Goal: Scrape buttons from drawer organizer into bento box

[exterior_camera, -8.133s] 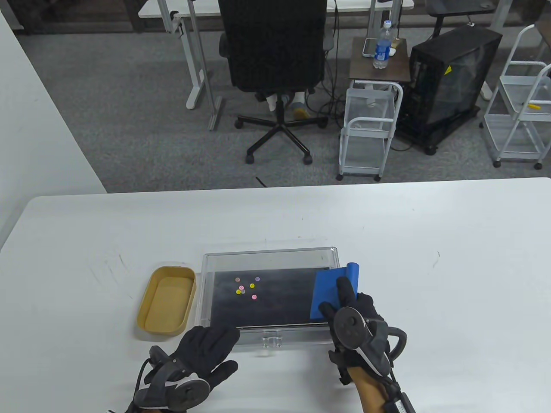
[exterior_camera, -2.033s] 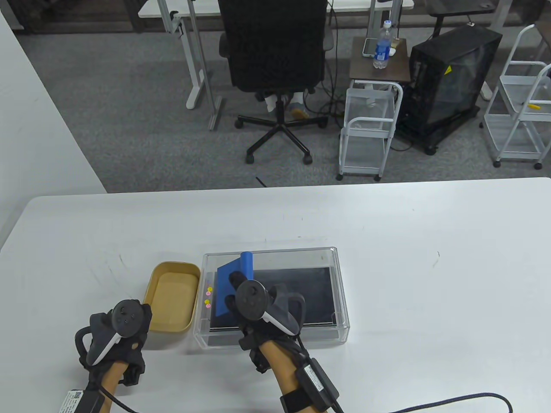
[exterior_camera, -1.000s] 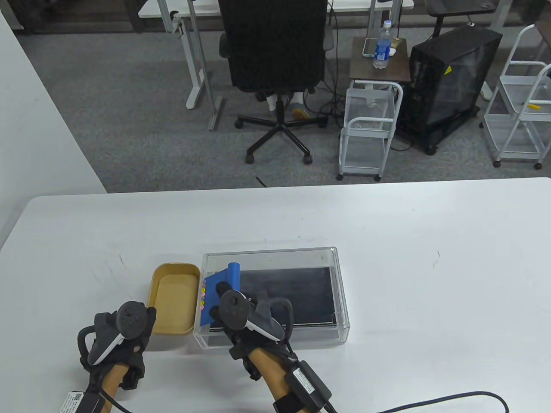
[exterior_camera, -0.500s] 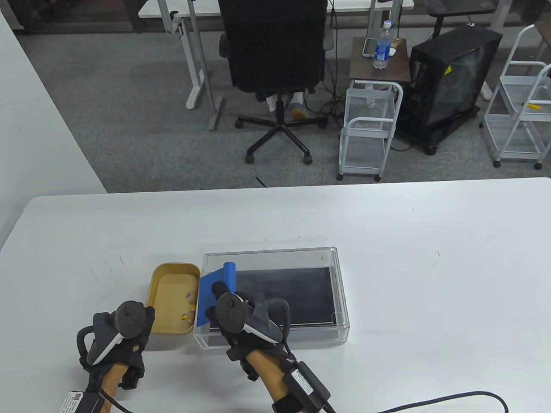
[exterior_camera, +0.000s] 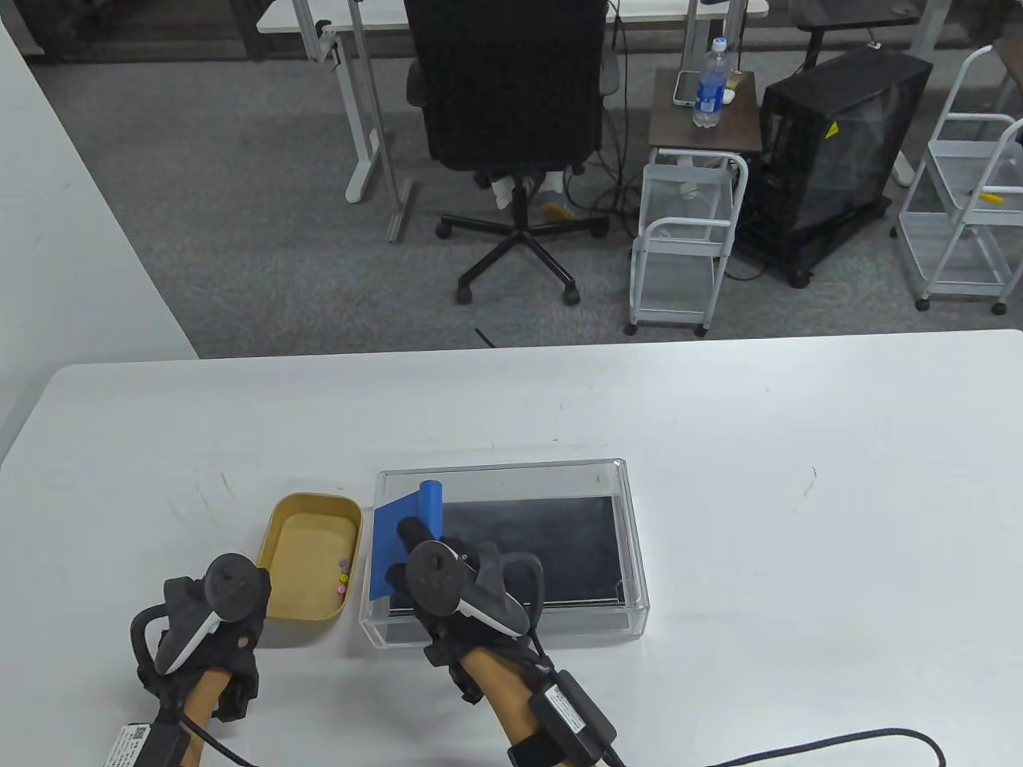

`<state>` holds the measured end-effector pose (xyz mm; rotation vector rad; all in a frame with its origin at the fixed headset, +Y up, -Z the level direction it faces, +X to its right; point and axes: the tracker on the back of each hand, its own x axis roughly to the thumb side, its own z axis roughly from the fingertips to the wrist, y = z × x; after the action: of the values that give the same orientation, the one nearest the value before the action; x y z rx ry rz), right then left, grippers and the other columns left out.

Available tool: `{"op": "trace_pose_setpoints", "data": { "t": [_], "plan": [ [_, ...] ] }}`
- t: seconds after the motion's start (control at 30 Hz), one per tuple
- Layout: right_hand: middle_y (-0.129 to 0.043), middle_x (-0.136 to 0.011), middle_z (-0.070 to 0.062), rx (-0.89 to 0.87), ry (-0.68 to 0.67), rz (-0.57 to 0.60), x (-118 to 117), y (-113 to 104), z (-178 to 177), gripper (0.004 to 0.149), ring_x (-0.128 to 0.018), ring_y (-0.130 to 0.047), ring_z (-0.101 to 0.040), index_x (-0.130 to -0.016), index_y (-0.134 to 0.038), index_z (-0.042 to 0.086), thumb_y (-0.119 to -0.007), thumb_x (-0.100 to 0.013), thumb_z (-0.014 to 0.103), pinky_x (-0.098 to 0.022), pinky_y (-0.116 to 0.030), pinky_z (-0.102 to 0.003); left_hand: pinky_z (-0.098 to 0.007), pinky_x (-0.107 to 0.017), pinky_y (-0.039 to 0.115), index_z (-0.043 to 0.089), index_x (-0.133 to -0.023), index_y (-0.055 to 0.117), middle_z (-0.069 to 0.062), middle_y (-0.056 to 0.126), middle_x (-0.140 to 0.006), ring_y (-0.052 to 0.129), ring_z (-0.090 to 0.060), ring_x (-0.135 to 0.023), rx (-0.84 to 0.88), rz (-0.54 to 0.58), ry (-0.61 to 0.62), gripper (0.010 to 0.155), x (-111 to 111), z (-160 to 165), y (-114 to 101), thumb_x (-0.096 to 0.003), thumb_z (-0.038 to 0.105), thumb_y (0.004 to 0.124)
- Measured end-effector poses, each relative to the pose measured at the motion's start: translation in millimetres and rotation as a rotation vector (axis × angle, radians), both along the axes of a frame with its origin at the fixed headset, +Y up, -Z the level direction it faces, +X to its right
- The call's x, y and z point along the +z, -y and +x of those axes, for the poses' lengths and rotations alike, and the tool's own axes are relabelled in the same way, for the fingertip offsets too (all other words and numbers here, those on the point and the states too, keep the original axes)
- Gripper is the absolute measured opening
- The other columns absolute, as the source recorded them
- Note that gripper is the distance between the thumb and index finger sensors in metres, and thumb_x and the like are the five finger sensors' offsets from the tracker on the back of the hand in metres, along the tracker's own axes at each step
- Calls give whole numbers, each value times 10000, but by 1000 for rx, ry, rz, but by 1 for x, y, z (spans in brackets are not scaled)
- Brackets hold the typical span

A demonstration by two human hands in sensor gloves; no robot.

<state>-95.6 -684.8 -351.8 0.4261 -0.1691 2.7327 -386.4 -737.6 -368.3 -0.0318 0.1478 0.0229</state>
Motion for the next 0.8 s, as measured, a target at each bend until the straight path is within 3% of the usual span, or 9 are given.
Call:
{"op": "trace_pose_setpoints", "data": {
  "t": [0.53,0.8],
  "plan": [
    [-918,-715,-117,5,11,9,0,-1,2,577,-259,-913,-65,-1019,-533,305,-732,-522,520,-329,-908,-371,-577,-631,748,211,-850,798,-73,849,-947,970,-309,-784,-45,-105,-93,437,-11,-20,23,-591,483,575],
    [-887,-759,-132,3,18,0,-2,-4,7,575,-302,-914,-86,-1025,-509,308,-728,-529,499,-366,-895,-396,-594,-648,723,178,-992,724,-120,780,-1023,927,-345,-842,-51,39,-33,549,-5,-10,9,-586,507,558]
  ]
}}
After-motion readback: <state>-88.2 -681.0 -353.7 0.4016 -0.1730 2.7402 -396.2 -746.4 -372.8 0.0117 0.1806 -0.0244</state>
